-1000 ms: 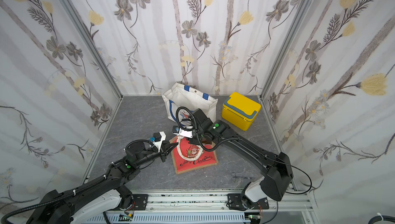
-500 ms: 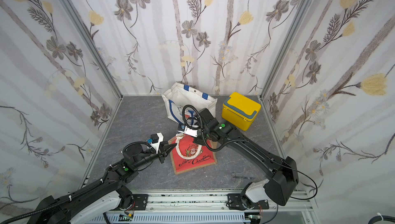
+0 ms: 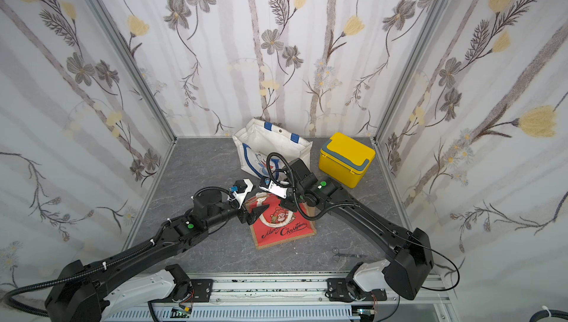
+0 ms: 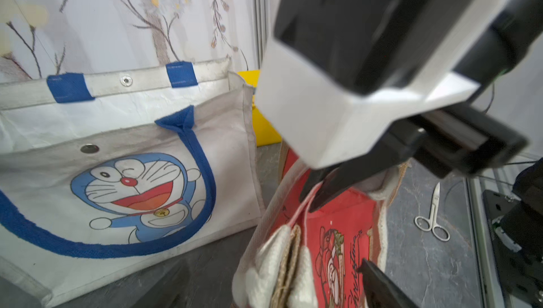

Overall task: Put away the canvas bag
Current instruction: Press the canvas bag at the center of the board.

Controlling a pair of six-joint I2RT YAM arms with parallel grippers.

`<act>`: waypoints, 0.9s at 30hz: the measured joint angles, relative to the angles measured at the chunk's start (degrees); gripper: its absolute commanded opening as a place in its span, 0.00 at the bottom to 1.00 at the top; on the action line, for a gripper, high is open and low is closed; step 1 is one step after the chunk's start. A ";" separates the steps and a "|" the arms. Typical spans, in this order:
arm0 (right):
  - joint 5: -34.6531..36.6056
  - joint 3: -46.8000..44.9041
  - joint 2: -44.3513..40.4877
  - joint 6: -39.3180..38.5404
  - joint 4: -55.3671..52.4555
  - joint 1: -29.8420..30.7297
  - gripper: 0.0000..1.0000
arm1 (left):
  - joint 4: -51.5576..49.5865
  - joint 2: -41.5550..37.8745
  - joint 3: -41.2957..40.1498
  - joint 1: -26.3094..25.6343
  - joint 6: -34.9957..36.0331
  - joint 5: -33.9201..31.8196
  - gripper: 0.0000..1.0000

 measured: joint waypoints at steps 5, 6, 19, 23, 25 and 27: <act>-3.61 -4.66 -3.56 1.03 4.68 -0.42 0.48 | -4.57 1.64 2.45 -0.31 1.42 -0.50 0.35; -4.20 -5.57 -4.35 1.11 5.84 -0.46 0.54 | -4.87 1.57 2.45 -0.44 1.51 -0.46 0.35; 3.39 -23.56 -29.00 20.13 24.98 -0.74 1.00 | -9.97 -0.83 3.45 -0.94 -0.33 0.90 0.23; 8.31 -29.83 -36.02 24.35 27.39 -1.36 1.00 | -13.09 -1.09 5.84 -1.05 -0.83 1.14 0.15; 10.03 -32.44 -38.49 25.55 27.39 -1.81 1.00 | -14.08 -1.88 6.40 -1.05 -1.51 1.38 0.14; 10.80 -34.51 -40.83 26.67 27.56 -2.10 1.00 | -15.69 -2.99 6.80 -1.05 -1.66 1.55 0.15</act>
